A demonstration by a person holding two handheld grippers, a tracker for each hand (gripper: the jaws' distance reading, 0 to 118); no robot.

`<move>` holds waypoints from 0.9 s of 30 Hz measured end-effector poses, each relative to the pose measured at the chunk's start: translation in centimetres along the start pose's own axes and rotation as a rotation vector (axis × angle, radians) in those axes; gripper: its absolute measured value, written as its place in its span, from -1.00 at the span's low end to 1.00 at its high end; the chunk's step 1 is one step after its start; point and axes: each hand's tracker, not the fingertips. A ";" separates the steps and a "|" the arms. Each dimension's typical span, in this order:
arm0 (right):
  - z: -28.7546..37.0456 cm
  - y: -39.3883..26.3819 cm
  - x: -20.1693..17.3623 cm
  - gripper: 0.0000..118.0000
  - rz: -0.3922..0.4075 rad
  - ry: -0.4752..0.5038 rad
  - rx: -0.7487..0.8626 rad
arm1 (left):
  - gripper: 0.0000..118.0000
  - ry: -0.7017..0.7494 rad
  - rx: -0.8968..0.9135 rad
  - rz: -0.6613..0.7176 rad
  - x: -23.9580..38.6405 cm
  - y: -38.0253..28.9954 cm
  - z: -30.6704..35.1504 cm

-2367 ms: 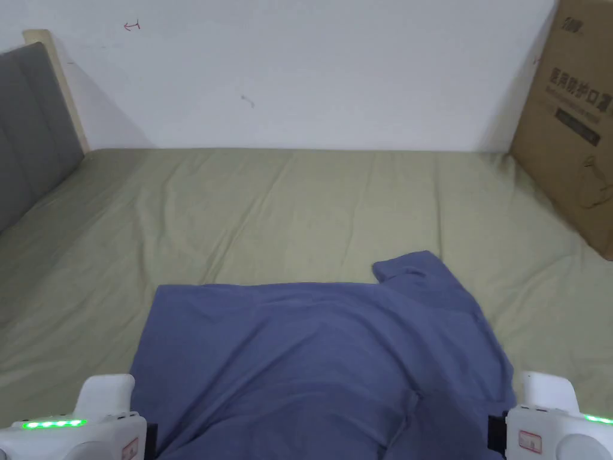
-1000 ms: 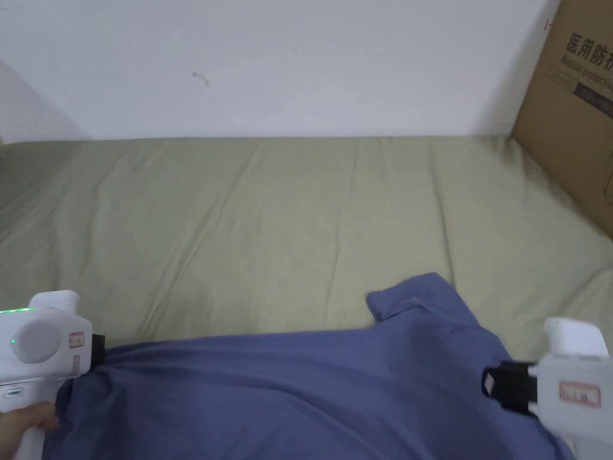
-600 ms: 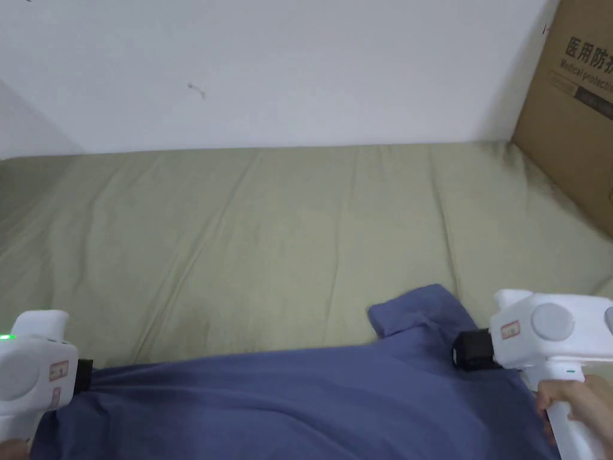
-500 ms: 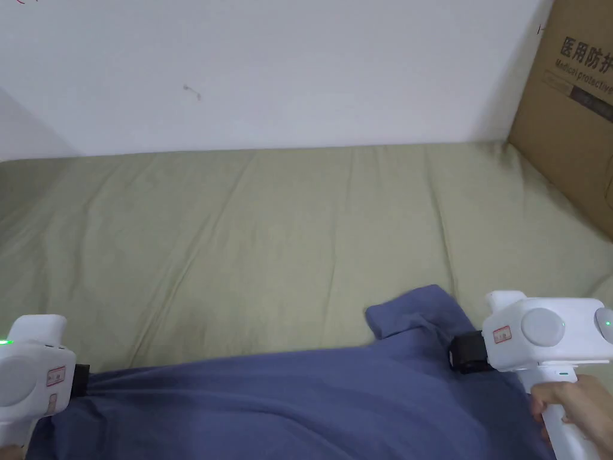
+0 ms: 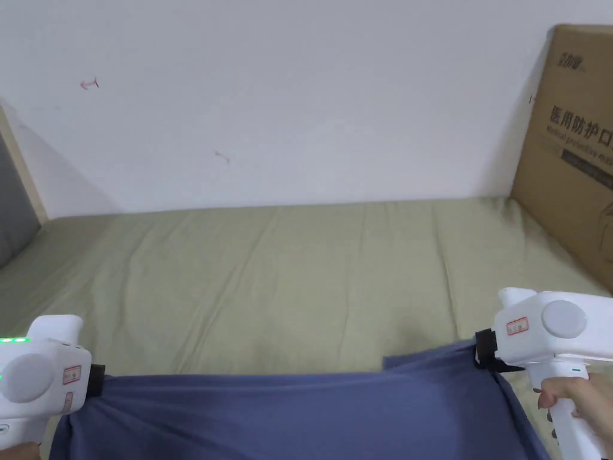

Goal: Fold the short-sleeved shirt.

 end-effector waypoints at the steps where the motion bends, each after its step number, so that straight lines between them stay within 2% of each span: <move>1: 1.7 0.3 -0.3 -1.00 0.004 -0.001 0.037 | -0.96 0.003 0.020 -0.003 -0.2 0.5 1.4; 2: 2.7 1.5 0.7 -1.00 0.009 -0.004 0.063 | -0.96 0.003 0.046 -0.007 -0.3 1.1 3.0; 6: 10.1 3.6 0.2 -1.00 0.005 0.037 0.157 | -0.96 0.024 0.176 0.002 -0.6 3.4 10.3; 12: 20.5 6.9 -1.6 -1.00 0.045 0.000 0.346 | -0.96 0.080 0.345 0.013 -0.4 7.7 20.1; 20: 30.2 15.0 -4.3 -1.00 -0.023 -0.035 0.546 | -0.96 0.065 0.485 0.097 -1.1 15.9 28.4; 24: 35.1 19.7 -6.4 -1.00 -0.022 -0.055 0.649 | -0.96 0.075 0.566 0.117 -1.6 20.6 31.9; 27: 38.8 22.6 -7.8 -1.00 -0.047 -0.028 0.709 | -0.96 0.087 0.615 0.128 -2.2 23.9 34.1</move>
